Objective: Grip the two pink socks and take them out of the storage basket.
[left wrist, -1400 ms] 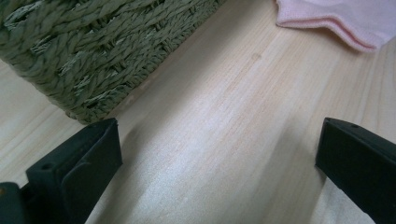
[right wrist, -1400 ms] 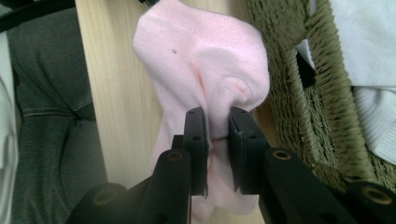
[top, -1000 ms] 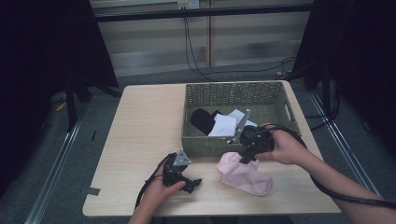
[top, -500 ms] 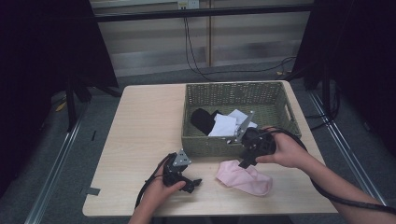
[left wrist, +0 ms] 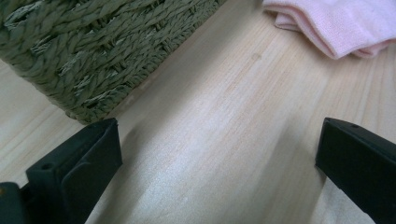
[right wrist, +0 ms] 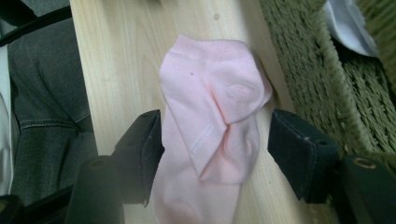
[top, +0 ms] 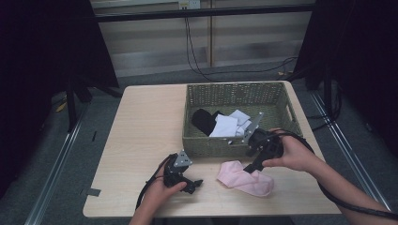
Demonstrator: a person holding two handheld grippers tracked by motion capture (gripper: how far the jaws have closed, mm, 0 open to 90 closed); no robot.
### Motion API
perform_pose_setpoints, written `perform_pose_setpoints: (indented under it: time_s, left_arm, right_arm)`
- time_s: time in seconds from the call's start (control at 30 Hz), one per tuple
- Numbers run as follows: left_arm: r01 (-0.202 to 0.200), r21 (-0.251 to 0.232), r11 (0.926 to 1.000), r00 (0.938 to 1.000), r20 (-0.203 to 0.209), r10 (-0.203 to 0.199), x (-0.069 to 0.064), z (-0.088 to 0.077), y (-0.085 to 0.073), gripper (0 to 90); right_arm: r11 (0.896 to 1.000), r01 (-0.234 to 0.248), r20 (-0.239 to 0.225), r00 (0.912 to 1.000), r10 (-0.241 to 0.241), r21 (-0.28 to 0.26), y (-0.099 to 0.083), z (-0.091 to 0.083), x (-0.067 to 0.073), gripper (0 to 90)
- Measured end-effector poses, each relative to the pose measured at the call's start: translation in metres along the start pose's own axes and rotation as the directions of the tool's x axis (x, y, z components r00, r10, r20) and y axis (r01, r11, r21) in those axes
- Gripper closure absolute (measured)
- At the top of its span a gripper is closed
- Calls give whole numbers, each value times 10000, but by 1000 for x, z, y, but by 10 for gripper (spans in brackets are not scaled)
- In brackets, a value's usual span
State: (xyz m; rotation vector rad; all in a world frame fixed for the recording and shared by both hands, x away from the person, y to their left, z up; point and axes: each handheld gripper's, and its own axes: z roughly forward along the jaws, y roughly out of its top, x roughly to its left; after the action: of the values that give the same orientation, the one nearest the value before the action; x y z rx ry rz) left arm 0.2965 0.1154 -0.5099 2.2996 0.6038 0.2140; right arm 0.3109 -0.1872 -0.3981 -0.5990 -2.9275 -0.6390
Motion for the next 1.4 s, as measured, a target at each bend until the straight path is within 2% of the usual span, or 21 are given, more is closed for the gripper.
perform_pose_setpoints:
  time_s: [0.2,0.63,0.87,1.4]
  left_arm:
    - [1,0,10000,10000,2,-1,0,0,0,0]
    - [2,-2,10000,10000,-2,-2,0,0,0,0]
    - [4,-5,10000,10000,-1,-4,0,0,0,0]
    - [6,-4,10000,10000,0,-6,0,0,0,0]
  right_arm:
    - [9991,-430,159,9989,431,-35,-12,0,-5,300]
    - [9967,-764,472,9959,777,-288,-33,-7,-11,280]
    - [9954,-901,572,9941,919,-326,-45,-5,-15,276]
    - [9857,-1542,706,9848,1590,-687,-75,-4,-23,276]
